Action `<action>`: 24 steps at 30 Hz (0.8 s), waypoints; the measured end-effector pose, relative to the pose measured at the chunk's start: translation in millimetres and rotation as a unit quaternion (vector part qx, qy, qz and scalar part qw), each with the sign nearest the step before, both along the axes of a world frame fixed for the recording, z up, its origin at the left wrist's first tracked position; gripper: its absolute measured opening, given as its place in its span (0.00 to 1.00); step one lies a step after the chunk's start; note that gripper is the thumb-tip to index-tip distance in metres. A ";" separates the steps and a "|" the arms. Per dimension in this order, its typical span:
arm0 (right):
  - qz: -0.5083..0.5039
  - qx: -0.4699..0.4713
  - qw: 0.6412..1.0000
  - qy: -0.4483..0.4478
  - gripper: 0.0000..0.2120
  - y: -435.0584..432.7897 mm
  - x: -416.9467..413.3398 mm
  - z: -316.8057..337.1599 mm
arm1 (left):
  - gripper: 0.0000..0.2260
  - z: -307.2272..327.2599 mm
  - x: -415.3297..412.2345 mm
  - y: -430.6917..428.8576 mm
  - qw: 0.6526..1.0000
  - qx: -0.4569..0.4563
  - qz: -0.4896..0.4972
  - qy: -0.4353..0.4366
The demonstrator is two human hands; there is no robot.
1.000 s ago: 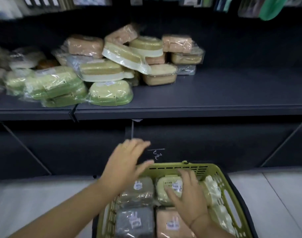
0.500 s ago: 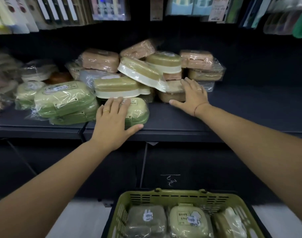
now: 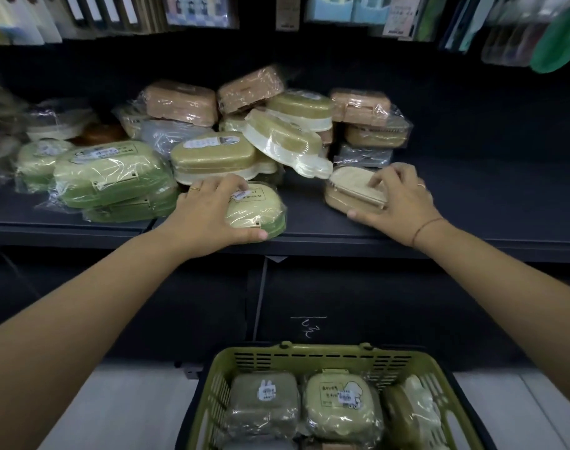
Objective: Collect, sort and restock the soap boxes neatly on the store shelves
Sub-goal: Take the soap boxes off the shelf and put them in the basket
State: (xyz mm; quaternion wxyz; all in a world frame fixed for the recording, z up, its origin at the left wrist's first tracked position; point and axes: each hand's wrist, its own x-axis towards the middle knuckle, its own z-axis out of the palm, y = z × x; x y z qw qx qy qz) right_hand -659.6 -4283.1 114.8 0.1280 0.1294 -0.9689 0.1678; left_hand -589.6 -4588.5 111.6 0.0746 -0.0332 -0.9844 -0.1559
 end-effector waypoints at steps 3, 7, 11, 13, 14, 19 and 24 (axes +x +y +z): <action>-0.004 -0.018 0.999 -0.036 0.24 7.7 3.6 5.8 | 0.38 7.7 9.8 10.8 0.999 -0.037 0.016 -0.014; -0.062 0.027 0.995 -0.074 0.32 10.0 17.8 16.3 | 0.46 10.1 27.2 15.1 0.999 0.011 -0.001 -0.040; -0.094 -0.015 0.987 -0.130 0.34 26.2 43.6 30.3 | 0.49 7.0 59.5 18.0 0.997 0.059 -0.039 -0.005; -0.087 -0.026 0.988 -0.121 0.34 39.9 65.6 31.6 | 0.50 -1.6 84.7 22.5 0.995 0.075 -0.056 0.029; -0.081 -0.026 0.990 -0.111 0.34 47.5 77.5 28.9 | 0.50 -8.4 98.1 25.2 0.993 0.081 -0.067 0.048; -0.022 -0.088 0.995 -0.049 0.34 75.1 132.9 -9.4 | 0.50 -76.8 150.8 39.6 0.990 0.085 -0.112 0.016; 0.086 -0.048 0.993 -0.059 0.42 59.9 181.7 -83.2 | 0.53 -158.0 161.7 46.6 0.987 -0.004 -0.131 -0.097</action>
